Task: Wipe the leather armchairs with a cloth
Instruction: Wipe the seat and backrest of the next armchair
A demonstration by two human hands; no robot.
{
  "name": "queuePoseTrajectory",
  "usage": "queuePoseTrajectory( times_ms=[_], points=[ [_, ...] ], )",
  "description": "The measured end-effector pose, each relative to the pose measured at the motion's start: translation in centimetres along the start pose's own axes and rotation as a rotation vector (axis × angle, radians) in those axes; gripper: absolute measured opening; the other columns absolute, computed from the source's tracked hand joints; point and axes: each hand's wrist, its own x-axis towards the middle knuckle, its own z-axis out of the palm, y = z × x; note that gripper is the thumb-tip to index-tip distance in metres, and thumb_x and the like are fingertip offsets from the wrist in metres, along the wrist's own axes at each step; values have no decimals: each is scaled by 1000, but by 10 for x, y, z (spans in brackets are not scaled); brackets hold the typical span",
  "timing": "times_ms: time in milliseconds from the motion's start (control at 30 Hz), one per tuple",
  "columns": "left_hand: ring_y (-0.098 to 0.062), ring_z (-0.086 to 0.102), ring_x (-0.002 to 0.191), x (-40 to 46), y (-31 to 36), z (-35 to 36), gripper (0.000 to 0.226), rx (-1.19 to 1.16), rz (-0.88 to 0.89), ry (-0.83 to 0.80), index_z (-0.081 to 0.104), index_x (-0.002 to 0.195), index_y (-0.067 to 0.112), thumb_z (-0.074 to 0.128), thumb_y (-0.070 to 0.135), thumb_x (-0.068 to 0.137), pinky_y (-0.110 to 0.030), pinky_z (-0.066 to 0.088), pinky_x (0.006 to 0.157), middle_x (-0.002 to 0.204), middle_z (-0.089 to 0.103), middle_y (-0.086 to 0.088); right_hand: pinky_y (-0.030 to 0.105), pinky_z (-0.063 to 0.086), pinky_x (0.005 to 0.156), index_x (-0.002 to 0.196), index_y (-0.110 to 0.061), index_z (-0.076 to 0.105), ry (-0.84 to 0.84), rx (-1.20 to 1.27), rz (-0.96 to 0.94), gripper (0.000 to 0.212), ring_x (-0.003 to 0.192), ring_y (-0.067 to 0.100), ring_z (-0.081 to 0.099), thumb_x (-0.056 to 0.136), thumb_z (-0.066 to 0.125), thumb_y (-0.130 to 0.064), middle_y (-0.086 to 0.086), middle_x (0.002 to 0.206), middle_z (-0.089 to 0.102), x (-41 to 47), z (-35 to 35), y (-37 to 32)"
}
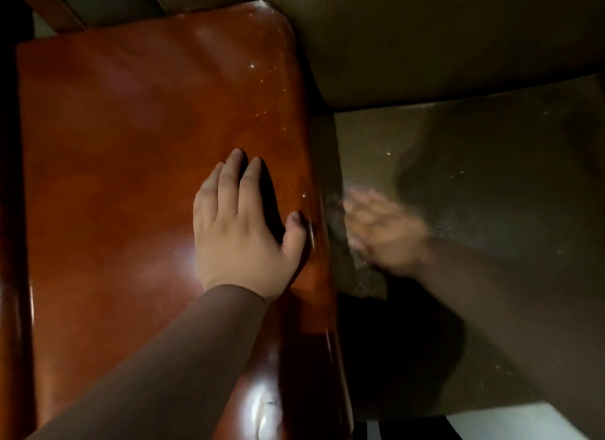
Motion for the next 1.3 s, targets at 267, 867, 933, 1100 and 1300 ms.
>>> queuePoseTrajectory(
  times_ms=[267,867,933,1100,1300],
  points=[
    [-40,33,151,-2,-1,2,78,-20,14,15,46,155,7,51,51,91,-50,23,126,165,38,-15,46,29,124,151,-22,48,-61,-340,581,63,142,30,46,97,29,-48,12,152,51,25,-9,5],
    [-41,38,144,8,13,-5,71,22,-56,-28,47,154,6,43,49,99,-52,27,121,158,44,-19,43,25,123,148,-20,53,-102,-43,-198,55,150,29,39,101,31,-38,6,159,46,24,-27,66],
    [-41,38,142,31,20,-12,70,6,-83,4,45,154,8,42,51,100,-50,26,120,154,45,-19,40,43,106,140,-15,52,-66,16,219,48,125,26,59,101,28,-30,11,139,56,46,-43,114],
    [-37,26,153,94,23,-4,77,16,-50,-12,33,162,13,39,57,99,-49,17,126,167,29,-15,53,5,128,164,-18,19,-84,18,666,66,157,42,9,101,17,-37,16,171,15,87,-50,70],
    [-37,28,153,100,23,11,82,34,-79,36,33,162,8,45,56,95,-51,21,126,168,31,-13,51,27,125,154,-12,46,-64,-15,-64,62,154,37,27,100,30,-39,13,163,40,71,-19,53]
  ],
)
